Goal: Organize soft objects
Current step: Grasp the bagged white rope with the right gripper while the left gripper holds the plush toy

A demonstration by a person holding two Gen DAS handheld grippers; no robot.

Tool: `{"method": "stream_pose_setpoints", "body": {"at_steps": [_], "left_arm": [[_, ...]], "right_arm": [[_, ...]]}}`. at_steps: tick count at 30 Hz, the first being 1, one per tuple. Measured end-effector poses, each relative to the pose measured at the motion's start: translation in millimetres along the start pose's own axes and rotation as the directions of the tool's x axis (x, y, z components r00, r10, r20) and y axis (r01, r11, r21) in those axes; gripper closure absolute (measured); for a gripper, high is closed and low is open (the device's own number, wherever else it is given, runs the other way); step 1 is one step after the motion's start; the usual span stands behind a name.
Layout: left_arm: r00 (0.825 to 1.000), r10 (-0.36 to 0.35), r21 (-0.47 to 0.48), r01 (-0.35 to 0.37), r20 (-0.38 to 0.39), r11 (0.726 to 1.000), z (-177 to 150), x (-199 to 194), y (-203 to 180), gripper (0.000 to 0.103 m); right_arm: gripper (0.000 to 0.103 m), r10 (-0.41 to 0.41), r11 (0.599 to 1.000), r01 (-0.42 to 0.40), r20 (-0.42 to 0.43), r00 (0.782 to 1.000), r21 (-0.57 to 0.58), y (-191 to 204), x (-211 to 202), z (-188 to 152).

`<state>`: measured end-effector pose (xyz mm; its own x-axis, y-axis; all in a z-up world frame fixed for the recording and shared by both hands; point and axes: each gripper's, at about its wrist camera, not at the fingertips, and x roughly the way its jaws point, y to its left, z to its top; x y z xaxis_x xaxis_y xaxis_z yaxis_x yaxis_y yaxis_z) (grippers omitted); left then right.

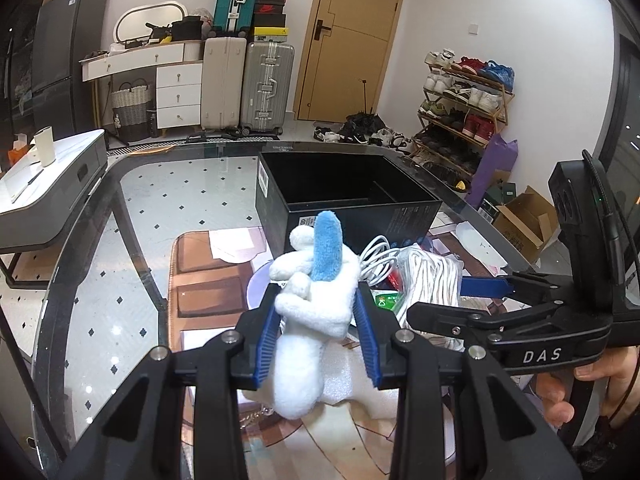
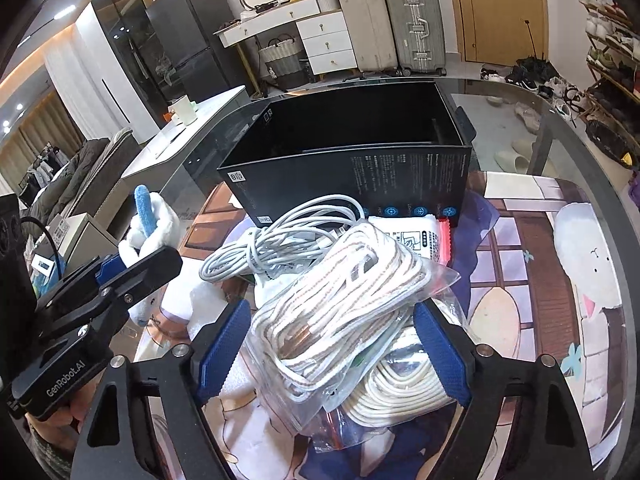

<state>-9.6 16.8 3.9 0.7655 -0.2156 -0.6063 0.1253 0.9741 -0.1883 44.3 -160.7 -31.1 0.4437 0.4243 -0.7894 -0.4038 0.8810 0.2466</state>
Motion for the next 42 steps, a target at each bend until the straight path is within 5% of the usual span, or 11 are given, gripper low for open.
{"method": "stream_pose_setpoints", "body": {"at_steps": [8,22,42], "left_arm": [[1.000,0.001,-0.009,-0.001,0.011,1.000,1.9,-7.9,4.4,0.069],[1.000,-0.007,-0.002,0.007,-0.007,1.000,1.0,-4.1,2.6,0.069],[0.999,-0.024,0.003,0.024,-0.026,1.000,-0.7,2.2,-3.1,0.068]], "right_arm": [[0.029,-0.046,0.999,0.047,-0.047,0.998,0.024,2.2,15.6,10.6],[0.070,-0.008,1.000,0.009,-0.018,1.000,0.026,-3.4,-2.5,13.5],[0.080,0.038,0.996,-0.043,0.067,0.997,0.078,-36.7,-43.2,17.3]]}}
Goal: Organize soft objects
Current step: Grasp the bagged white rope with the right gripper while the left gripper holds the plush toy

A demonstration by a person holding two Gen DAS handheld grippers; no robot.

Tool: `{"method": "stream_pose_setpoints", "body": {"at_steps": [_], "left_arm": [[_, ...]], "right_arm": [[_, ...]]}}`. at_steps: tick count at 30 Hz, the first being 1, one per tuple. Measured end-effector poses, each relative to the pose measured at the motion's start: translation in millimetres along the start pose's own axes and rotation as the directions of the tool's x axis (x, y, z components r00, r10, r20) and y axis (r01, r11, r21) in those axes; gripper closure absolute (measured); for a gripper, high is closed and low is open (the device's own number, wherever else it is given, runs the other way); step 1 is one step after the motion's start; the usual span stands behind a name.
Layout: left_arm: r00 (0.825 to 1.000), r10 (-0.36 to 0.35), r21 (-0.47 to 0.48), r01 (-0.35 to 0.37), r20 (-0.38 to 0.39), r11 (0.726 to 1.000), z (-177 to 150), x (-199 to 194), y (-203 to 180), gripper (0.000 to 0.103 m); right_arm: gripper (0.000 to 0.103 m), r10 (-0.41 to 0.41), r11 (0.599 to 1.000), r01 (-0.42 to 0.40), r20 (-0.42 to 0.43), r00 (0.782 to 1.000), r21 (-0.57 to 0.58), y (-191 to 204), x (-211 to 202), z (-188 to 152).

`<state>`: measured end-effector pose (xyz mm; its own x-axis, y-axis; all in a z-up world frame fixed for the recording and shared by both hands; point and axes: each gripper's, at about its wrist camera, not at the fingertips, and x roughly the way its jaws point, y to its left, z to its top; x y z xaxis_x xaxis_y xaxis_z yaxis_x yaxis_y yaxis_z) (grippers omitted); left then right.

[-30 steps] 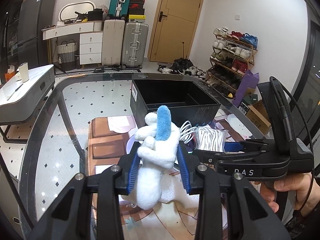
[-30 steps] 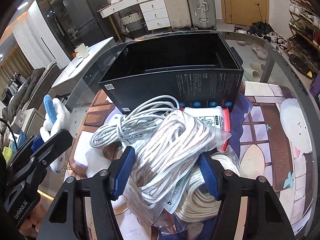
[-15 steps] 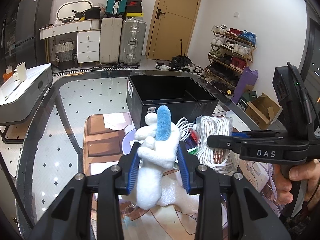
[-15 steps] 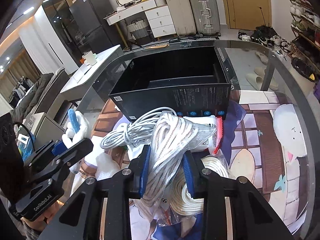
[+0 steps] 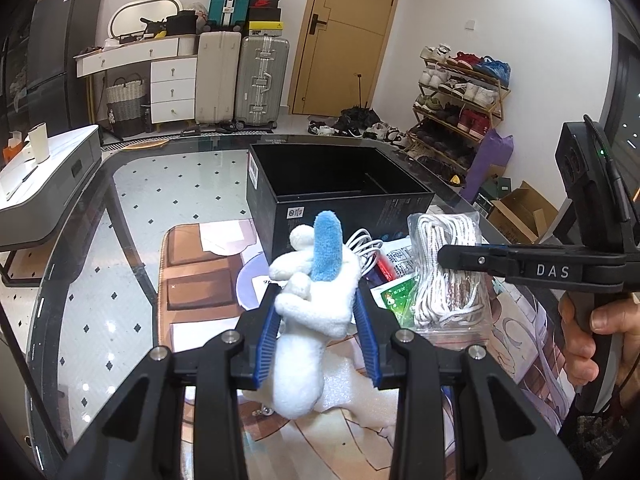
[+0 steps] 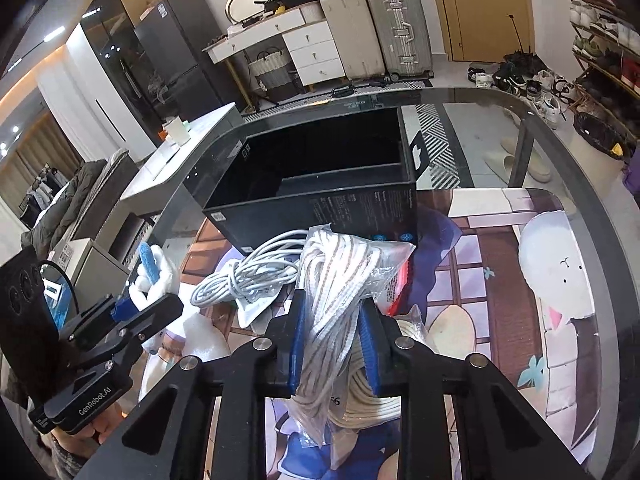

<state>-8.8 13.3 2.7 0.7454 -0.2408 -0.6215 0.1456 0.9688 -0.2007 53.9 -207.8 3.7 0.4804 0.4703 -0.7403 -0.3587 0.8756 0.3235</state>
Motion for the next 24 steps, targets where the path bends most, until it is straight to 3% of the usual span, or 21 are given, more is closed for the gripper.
{"method": "stream_pose_setpoints", "body": {"at_steps": [9,14,20,24], "left_arm": [[1.000,-0.009,0.005,0.009,-0.008,1.000,-0.9,0.8,-2.6,0.068],[1.000,-0.012,0.006,0.012,-0.012,1.000,-0.2,0.9,-1.9,0.068],[1.000,-0.014,0.013,0.014,-0.017,1.000,-2.3,2.6,-3.2,0.068],[1.000,-0.006,0.021,0.007,-0.025,1.000,-3.1,4.5,-5.5,0.068]], "right_arm": [[0.081,0.171,0.984,-0.170,-0.016,0.985,0.059,-2.6,-5.9,9.5],[0.081,0.061,0.998,-0.058,-0.090,0.994,0.034,-8.3,16.2,2.2],[0.078,-0.001,1.000,0.003,-0.110,0.994,0.016,-10.4,21.8,6.4],[0.069,-0.049,0.999,0.049,-0.136,0.990,-0.007,-5.6,26.1,11.6]]}}
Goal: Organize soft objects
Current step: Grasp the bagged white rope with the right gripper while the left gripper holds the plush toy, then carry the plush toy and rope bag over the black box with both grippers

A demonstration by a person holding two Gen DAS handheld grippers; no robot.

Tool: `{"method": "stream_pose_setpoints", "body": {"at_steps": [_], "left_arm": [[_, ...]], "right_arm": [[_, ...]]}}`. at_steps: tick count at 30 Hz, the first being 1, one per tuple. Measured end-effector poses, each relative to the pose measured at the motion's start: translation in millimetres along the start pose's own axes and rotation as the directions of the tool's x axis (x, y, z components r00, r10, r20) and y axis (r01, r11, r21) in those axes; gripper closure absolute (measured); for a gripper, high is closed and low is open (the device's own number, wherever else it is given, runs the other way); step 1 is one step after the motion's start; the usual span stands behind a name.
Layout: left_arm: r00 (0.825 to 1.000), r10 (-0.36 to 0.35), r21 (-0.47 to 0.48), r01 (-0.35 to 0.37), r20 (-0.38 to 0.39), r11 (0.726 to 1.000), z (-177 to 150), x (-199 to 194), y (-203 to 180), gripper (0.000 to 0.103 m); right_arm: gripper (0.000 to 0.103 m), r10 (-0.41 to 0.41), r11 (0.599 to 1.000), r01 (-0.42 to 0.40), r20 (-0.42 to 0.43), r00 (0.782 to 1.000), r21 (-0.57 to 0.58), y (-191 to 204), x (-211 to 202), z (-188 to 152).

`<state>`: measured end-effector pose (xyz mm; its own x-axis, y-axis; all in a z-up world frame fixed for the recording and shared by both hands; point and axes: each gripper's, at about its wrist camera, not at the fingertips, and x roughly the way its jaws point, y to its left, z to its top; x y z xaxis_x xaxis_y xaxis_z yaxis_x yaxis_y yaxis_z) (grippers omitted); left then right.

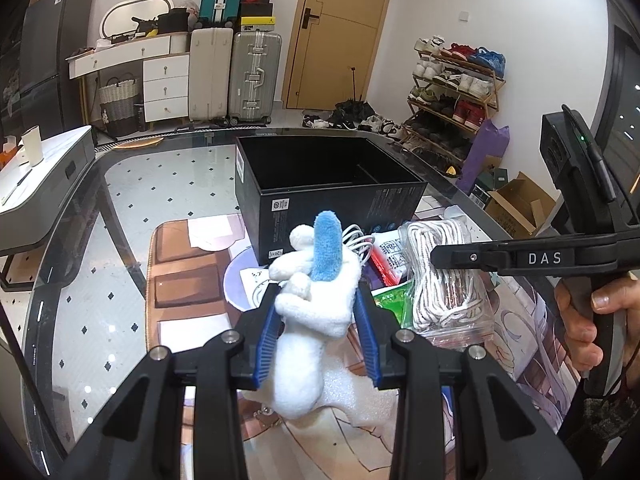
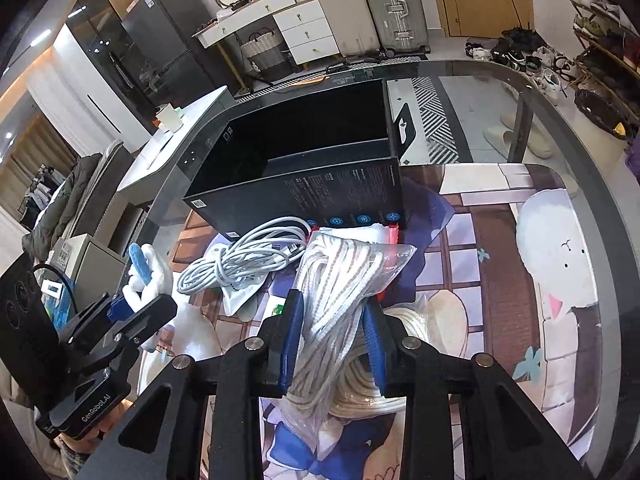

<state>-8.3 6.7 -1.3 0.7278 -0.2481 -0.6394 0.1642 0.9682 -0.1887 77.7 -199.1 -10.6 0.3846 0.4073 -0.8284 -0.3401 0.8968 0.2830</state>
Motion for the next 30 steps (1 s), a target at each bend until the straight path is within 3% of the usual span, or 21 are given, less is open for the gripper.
{"method": "stream_pose_setpoints", "body": {"at_steps": [5,15,20,23,24,30], "left_arm": [[1.000,0.001,0.004,-0.001,-0.006,1.000,0.9,-0.3,-0.8,0.068],[1.000,0.012,-0.004,-0.012,-0.024,1.000,0.3,-0.6,-0.1,0.068],[1.000,0.006,-0.009,-0.007,-0.025,1.000,-0.1,-1.4,-1.5,0.068],[1.000,0.001,-0.007,-0.001,-0.024,1.000,-0.3,-2.2,-2.0,0.068],[1.000,0.002,-0.006,-0.002,-0.024,1.000,-0.5,-2.6,-2.2,0.068],[1.000,-0.003,-0.012,0.003,-0.019,1.000,-0.2,-3.7,-0.4,0.068]], "right_arm": [[0.055,-0.037,0.999,0.037,-0.008,0.999,-0.015,3.6,0.5,6.7],[0.054,-0.169,0.982,0.163,-0.051,0.984,-0.097,35.6,22.0,12.4],[0.053,-0.188,0.978,0.181,-0.065,0.980,-0.101,46.4,31.9,16.2],[0.067,-0.192,0.976,0.184,-0.063,0.979,-0.113,49.4,32.0,16.4],[0.078,-0.197,0.975,0.190,-0.055,0.979,-0.117,49.6,29.6,16.5],[0.086,-0.149,0.982,0.144,-0.033,0.988,-0.118,51.0,11.3,17.3]]}}
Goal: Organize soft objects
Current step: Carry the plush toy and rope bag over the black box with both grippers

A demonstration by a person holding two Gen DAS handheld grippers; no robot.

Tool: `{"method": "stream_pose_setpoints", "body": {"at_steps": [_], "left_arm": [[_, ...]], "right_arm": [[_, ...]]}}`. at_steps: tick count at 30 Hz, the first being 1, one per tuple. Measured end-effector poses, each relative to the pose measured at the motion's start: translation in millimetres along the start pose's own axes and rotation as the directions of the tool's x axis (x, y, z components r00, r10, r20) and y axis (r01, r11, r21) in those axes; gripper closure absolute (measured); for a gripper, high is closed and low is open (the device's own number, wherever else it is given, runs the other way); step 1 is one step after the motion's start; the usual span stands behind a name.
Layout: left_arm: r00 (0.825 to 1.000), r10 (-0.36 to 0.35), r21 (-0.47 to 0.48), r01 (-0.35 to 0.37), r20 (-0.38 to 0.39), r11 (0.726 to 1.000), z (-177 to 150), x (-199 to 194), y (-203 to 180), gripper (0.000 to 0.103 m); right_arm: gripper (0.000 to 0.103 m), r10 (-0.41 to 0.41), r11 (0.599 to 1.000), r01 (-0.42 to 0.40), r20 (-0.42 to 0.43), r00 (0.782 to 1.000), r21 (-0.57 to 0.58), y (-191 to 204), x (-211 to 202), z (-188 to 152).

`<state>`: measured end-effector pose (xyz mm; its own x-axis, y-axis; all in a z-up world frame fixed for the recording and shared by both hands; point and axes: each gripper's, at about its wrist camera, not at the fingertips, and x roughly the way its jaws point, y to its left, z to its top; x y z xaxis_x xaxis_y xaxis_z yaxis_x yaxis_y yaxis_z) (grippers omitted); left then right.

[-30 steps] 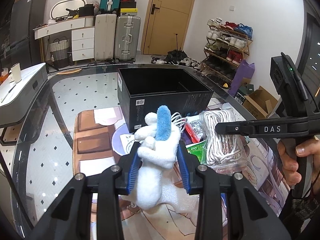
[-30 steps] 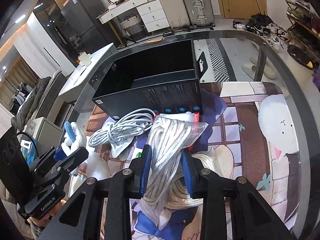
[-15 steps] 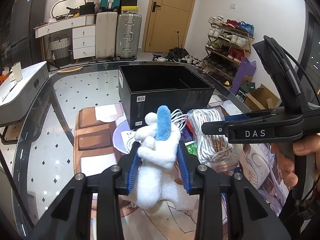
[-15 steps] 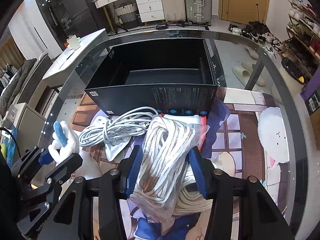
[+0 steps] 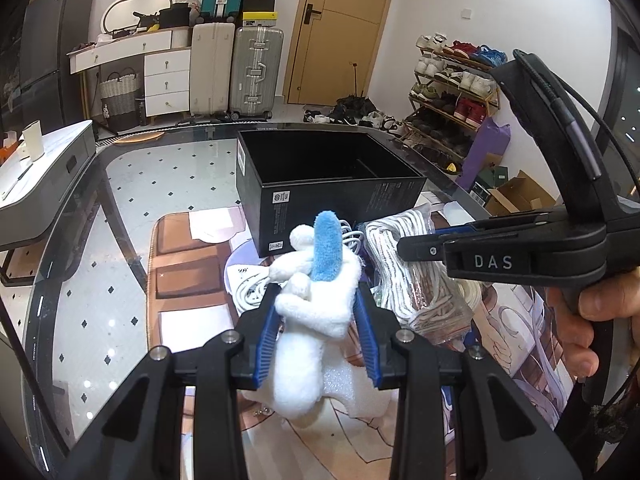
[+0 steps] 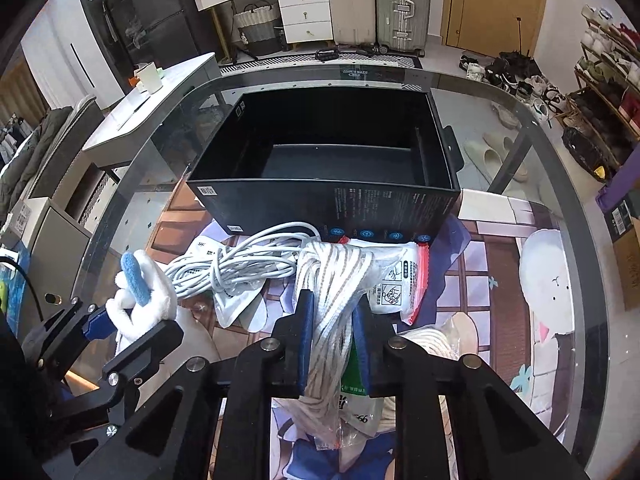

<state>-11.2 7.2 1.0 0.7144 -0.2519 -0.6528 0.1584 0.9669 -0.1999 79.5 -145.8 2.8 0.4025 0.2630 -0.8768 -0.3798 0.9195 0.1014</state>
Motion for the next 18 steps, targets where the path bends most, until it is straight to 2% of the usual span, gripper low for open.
{"method": "stream_pose_setpoints", "body": {"at_steps": [3,11,18], "left_arm": [[1.000,-0.002,0.000,0.002,-0.001,1.000,-0.5,1.5,-0.3,0.068],[1.000,0.005,0.008,-0.005,0.005,1.000,3.0,-3.8,-5.6,0.068],[0.999,0.037,0.007,-0.037,-0.012,0.999,9.0,-1.6,-11.2,0.068]], "right_arm": [[0.086,0.035,0.999,-0.035,0.014,0.999,0.003,-0.3,-9.3,-0.5],[0.086,0.066,0.998,-0.065,0.046,0.997,-0.003,-10.1,-36.1,3.4],[0.086,0.100,0.995,-0.100,0.067,0.993,-0.006,-22.8,-50.3,8.7]]}}
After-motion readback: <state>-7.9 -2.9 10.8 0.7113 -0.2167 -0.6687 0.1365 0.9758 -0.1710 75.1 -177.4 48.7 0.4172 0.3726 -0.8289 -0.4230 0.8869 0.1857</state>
